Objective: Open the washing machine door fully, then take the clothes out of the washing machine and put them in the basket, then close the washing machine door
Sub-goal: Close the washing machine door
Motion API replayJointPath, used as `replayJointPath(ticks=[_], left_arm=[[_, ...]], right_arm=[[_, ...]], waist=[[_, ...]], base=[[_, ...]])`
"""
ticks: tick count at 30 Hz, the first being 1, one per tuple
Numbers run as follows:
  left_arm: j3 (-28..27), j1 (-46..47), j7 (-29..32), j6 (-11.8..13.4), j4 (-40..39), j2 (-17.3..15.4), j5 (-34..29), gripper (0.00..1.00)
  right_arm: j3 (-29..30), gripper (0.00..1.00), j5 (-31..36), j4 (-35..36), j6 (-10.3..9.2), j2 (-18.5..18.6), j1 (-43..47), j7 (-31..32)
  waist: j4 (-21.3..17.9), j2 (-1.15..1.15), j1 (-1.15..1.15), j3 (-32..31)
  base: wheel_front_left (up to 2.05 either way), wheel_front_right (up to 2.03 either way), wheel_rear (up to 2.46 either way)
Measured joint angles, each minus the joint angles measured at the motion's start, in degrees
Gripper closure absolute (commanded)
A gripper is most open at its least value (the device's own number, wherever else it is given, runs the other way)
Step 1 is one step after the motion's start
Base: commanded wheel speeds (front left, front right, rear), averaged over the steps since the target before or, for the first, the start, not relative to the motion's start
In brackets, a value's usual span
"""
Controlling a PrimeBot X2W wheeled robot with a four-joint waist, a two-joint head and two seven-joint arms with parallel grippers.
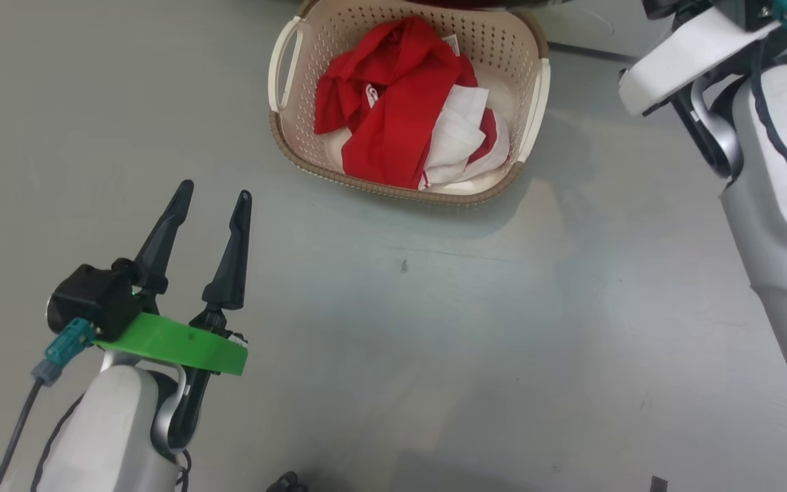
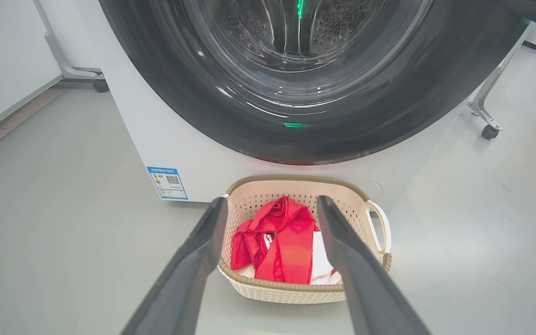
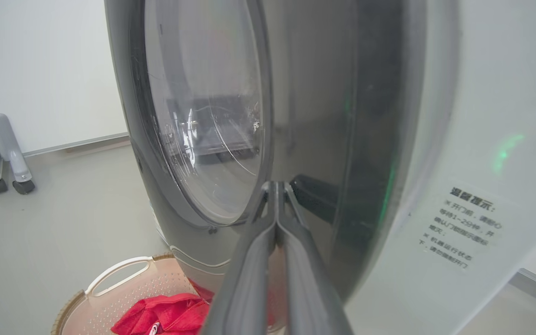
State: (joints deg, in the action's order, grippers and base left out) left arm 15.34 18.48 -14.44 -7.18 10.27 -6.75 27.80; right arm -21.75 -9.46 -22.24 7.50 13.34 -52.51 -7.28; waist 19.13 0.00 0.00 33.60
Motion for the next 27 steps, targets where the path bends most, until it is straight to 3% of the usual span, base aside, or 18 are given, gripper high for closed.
replayJointPath(ticks=[13, 27], left_arm=[[1.86, 3.22, -0.01, 0.0, -0.48, 0.67, 1.78, 0.0], [2.25, 4.26, -0.01, 0.0, 0.48, 0.85, 2.3, 0.0]], right_arm=[[1.29, 1.0, 1.53, -1.99, 0.01, 2.99, -8.42, 1.66], [3.21, 1.0, 0.34, -5.43, -0.53, 1.47, -9.92, -1.7]], waist=[[2.13, 0.0, 0.0, 4.7], [3.66, 0.0, 0.0, 5.56]], base=[[0.0, 0.0, 0.0], [0.0, 0.0, 0.0]])
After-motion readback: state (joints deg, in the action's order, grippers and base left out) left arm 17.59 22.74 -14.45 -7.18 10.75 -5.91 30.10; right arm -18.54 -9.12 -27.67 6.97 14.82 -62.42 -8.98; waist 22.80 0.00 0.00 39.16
